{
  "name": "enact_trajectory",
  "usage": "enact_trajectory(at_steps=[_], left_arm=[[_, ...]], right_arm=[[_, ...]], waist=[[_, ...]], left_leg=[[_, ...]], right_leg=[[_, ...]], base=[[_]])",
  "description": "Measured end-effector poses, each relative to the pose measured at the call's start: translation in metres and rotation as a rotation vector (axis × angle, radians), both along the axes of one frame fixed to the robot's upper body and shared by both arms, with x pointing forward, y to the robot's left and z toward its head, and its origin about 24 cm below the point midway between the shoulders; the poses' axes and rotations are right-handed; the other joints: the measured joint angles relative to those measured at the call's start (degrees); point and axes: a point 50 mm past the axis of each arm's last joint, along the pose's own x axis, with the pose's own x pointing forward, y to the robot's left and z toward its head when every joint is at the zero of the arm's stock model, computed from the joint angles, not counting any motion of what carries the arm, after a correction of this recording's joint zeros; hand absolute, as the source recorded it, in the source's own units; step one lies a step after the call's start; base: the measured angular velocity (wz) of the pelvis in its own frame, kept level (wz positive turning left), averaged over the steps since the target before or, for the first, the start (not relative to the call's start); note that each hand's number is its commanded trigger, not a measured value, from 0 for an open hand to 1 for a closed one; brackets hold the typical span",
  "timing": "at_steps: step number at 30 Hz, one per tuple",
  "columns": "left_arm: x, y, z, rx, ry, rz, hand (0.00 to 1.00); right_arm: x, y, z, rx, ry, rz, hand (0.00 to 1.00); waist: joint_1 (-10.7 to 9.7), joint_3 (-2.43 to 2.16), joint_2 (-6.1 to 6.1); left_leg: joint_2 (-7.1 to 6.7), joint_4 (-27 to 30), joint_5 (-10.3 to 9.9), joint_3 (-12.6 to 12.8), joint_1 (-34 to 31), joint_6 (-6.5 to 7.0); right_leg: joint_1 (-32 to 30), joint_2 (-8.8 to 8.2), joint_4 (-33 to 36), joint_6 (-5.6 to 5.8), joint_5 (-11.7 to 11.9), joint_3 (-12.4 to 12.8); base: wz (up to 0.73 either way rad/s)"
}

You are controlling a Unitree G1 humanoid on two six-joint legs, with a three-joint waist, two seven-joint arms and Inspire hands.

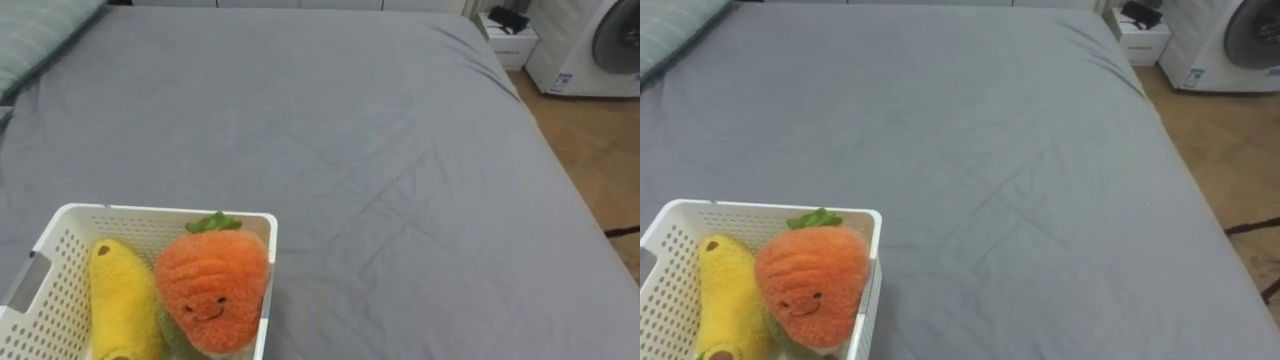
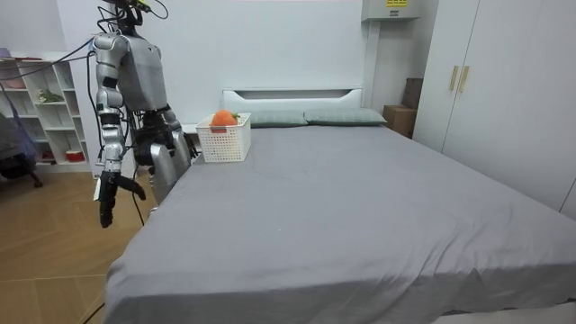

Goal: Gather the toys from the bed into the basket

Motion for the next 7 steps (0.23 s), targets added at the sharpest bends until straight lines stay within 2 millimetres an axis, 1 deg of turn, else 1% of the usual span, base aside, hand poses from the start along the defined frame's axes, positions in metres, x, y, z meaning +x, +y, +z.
enact_trajectory(at_steps=[1,2,4,7], left_arm=[[0.0,-0.002,-0.001,-0.009,0.008,0.001,0.0],[0.001,-0.002,-0.001,-0.012,0.008,0.0,0.0],[0.002,-0.003,-0.002,-0.018,0.019,0.001,0.0],[0.006,-0.007,-0.003,-0.031,0.025,-0.021,0.0]], right_arm=[[0.002,0.003,-0.001,0.032,0.008,0.092,0.0],[0.004,0.005,-0.002,0.046,0.014,0.139,0.0],[0.008,0.009,-0.004,0.09,0.032,0.287,0.0],[0.016,0.012,-0.005,0.113,0.041,0.403,0.0]], waist=[[0.39,0.01,0.04],[0.56,0.01,0.04],[0.8,0.02,0.07],[1.44,0.09,0.39]], left_leg=[[0.15,-0.02,-0.13,0.45,0.11,-0.05],[0.25,-0.02,-0.17,0.78,0.12,-0.02],[0.52,0.01,-0.2,1.27,0.29,0.04],[0.59,0.0,-0.21,1.31,0.4,-0.01]], right_leg=[[0.02,0.21,0.01,-0.02,0.02,0.68],[0.02,0.31,0.02,-0.05,0.03,0.97],[0.04,0.51,0.0,-0.19,0.16,1.13],[0.18,0.58,0.01,-0.21,0.15,1.1]], base=[[-0.17],[-0.23],[-0.13],[0.0]])
